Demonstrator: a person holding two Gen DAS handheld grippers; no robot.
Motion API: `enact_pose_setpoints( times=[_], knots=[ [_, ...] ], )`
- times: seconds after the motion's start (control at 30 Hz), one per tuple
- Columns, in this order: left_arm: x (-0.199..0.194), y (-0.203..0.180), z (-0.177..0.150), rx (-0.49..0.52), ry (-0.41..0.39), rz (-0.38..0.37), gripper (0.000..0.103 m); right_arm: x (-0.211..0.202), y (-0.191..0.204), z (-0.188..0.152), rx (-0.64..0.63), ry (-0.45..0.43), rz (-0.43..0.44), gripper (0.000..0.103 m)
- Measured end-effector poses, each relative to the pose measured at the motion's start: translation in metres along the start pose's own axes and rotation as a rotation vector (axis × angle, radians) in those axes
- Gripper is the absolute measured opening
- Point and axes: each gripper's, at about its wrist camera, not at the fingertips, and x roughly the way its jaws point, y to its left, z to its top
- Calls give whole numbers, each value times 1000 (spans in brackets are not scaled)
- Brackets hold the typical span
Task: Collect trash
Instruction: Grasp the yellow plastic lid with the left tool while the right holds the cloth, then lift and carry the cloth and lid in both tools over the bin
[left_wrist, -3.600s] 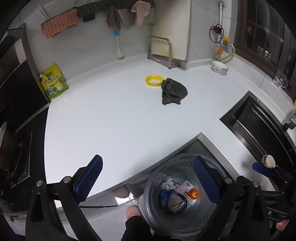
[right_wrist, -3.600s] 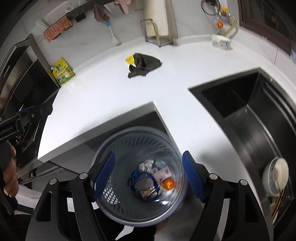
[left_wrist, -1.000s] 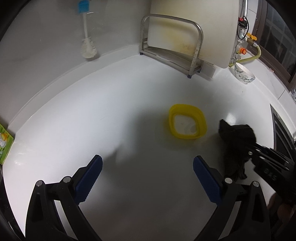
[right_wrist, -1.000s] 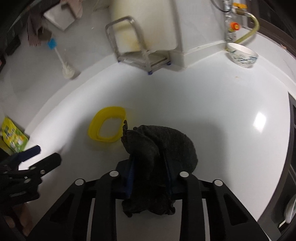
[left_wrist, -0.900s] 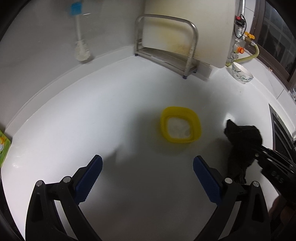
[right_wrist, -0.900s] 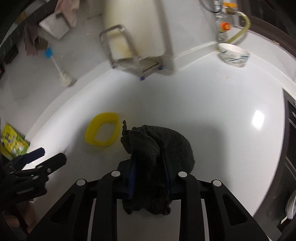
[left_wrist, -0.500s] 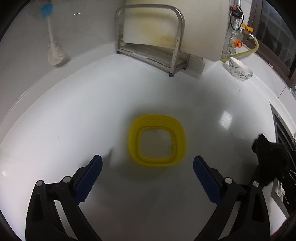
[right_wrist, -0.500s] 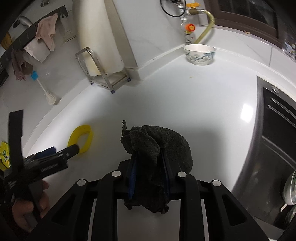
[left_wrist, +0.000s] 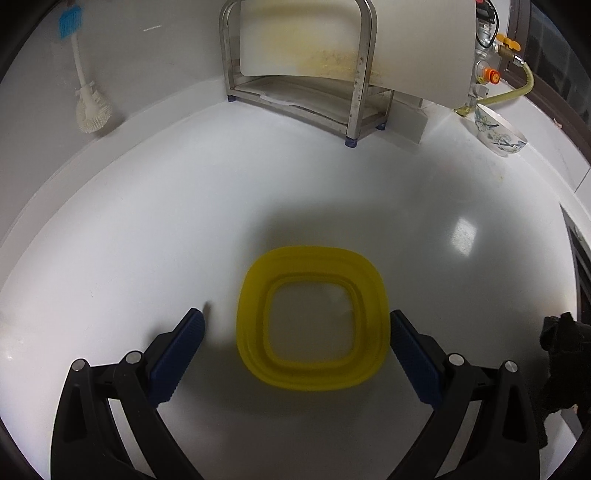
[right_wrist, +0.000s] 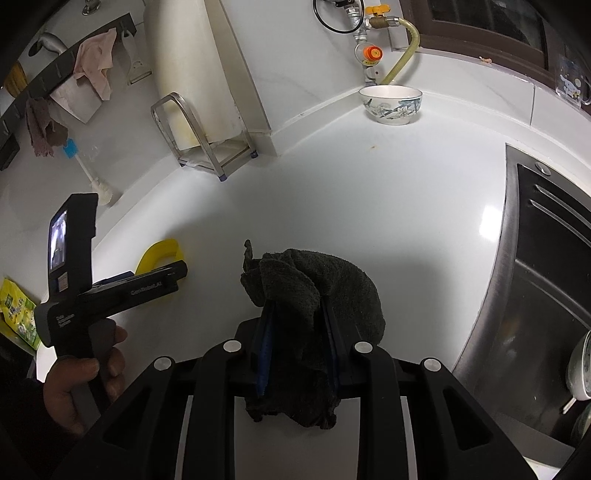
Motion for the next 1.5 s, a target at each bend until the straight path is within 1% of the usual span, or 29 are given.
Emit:
enact_pose_setpoints(
  times=[0.1,0.17,0.2,0.23,0.27,0.53,0.73,0.97,1.2,1.4,1.5],
  knots=[
    [-2,0,1,5,-17,11,94,-1,2,0,-4,0,0,23],
    [-3,-1,0,9,-20,2,82,-2,2,0,-5,1,-1,23],
    [-5,-1,0,10,-20,-9,79,-2,3,-1,-4,2,-1,23],
    [-6,-2,-1,14,-21,-13,73,-2,3,-1,-3,4,0,23],
    [-7,-3,-1,20,-21,-17,70,-3,4,-1,-3,5,1,23],
    [-29,-2,-11,30,-31,-42,69,-14,13,-6,-9,10,17,23],
    [-61,2,-26,45,-45,-57,69,-34,18,-10,-2,5,29,23],
    [-106,6,-47,46,-67,-67,69,-67,29,-23,-30,2,46,23],
    [-157,6,-72,28,-106,-56,69,-106,35,-44,-52,-1,95,23],
    [-198,-4,-96,10,-132,-32,69,-145,27,-61,-88,1,131,23],
    [-219,-14,-113,-6,-135,-28,69,-165,17,-70,-103,0,142,23]
  ],
)
